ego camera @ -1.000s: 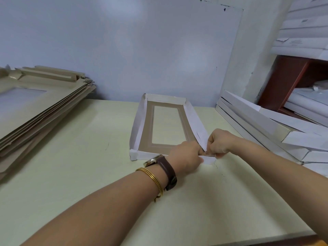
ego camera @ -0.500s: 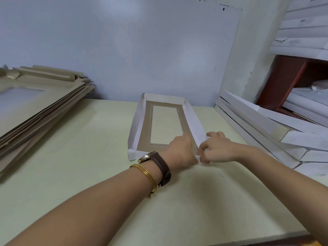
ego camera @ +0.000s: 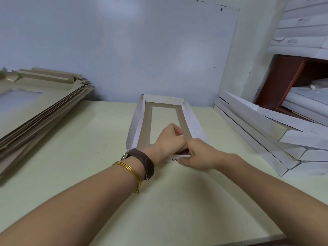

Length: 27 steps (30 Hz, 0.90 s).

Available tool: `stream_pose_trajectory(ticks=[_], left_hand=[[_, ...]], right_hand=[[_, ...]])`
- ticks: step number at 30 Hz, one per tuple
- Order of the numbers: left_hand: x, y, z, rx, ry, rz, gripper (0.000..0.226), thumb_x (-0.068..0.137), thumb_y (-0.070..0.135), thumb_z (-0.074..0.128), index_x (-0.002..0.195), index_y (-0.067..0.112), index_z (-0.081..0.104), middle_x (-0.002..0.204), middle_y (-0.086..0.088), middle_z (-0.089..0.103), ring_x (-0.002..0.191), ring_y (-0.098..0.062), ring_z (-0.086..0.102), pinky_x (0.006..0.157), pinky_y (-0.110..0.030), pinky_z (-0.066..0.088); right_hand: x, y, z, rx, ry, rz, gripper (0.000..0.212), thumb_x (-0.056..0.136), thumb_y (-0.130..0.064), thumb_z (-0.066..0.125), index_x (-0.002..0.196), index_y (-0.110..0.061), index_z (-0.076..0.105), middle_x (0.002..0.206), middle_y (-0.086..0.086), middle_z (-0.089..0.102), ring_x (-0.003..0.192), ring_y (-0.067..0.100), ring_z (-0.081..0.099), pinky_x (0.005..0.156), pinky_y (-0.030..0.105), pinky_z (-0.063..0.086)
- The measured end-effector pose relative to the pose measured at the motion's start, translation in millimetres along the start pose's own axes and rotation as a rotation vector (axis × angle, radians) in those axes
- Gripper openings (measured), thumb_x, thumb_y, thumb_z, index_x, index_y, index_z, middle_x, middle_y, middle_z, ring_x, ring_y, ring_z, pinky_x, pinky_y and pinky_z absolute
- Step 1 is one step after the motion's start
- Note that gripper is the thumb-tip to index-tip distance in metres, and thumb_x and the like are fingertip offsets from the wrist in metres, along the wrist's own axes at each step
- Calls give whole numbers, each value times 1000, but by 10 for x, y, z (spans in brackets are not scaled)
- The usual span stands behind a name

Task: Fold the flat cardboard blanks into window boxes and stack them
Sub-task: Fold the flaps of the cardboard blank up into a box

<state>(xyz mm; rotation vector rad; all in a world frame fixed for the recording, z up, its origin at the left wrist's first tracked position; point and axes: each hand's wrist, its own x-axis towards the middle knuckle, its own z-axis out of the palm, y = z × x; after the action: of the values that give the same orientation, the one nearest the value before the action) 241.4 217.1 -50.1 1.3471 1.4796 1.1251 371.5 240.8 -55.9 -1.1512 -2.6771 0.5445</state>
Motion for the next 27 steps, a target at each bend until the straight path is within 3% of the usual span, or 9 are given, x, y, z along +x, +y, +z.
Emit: stream_pose_trajectory(ticks=[3, 7, 10, 12, 16, 20, 24, 27], left_hand=[[34, -21, -159, -20, 73, 48, 27, 63, -1, 56, 81, 18, 51, 72, 2, 49, 62, -12, 47, 55, -21, 39], [187, -15, -596, 268, 270, 100, 24, 74, -2, 63, 71, 21, 55, 71, 5, 55, 67, -12, 52, 58, -20, 39], [256, -55, -953, 639, 293, -24, 9, 74, 4, 65, 77, 13, 65, 87, -5, 66, 85, -25, 61, 67, -27, 44], [241, -111, -1112, 778, 223, -145, 15, 73, 9, 71, 87, 8, 65, 94, -9, 65, 88, -29, 60, 65, -29, 44], [175, -225, -1184, 737, 137, -226, 16, 75, 2, 69, 91, 2, 67, 84, -11, 64, 68, -24, 57, 57, -26, 45], [171, -280, -1140, 760, 160, -215, 25, 75, 0, 70, 99, 1, 69, 100, -14, 67, 92, -31, 63, 68, -31, 49], [156, -253, -1094, 789, 154, -204, 31, 73, 1, 73, 104, 3, 67, 101, -13, 65, 95, -32, 62, 62, -30, 45], [156, -246, -1070, 795, 147, -191, 30, 73, 3, 74, 103, 5, 68, 98, -10, 64, 93, -30, 61, 63, -30, 45]], right_hand=[[19, -30, 51, -22, -40, -43, 12, 89, -4, 51, 88, -4, 63, 86, 10, 61, 80, 24, 54, 69, 31, 42], [4, -30, 29, -77, -60, -46, 18, 88, -2, 45, 92, -3, 63, 94, 13, 60, 87, 28, 54, 75, 39, 44], [-2, -14, 25, -125, -62, -7, 22, 85, 2, 43, 95, 1, 63, 100, 16, 60, 93, 32, 55, 72, 38, 42], [0, -16, 17, -128, -61, 4, 26, 84, 3, 43, 96, -1, 65, 101, 14, 61, 95, 31, 56, 76, 40, 45], [33, -102, 23, -131, -60, 14, 30, 80, 4, 44, 95, -9, 67, 98, 5, 63, 92, 24, 57, 74, 34, 47], [87, -240, 101, -131, -54, -10, 28, 76, 4, 44, 82, -19, 60, 87, -1, 57, 81, 21, 54, 67, 33, 45], [147, -345, 155, -120, -48, -54, 18, 80, -1, 46, 80, -14, 59, 84, 1, 55, 83, 25, 53, 72, 44, 49], [210, -460, 222, -114, -39, -106, 13, 87, -6, 46, 81, -7, 58, 86, 8, 56, 86, 28, 53, 71, 41, 46]])
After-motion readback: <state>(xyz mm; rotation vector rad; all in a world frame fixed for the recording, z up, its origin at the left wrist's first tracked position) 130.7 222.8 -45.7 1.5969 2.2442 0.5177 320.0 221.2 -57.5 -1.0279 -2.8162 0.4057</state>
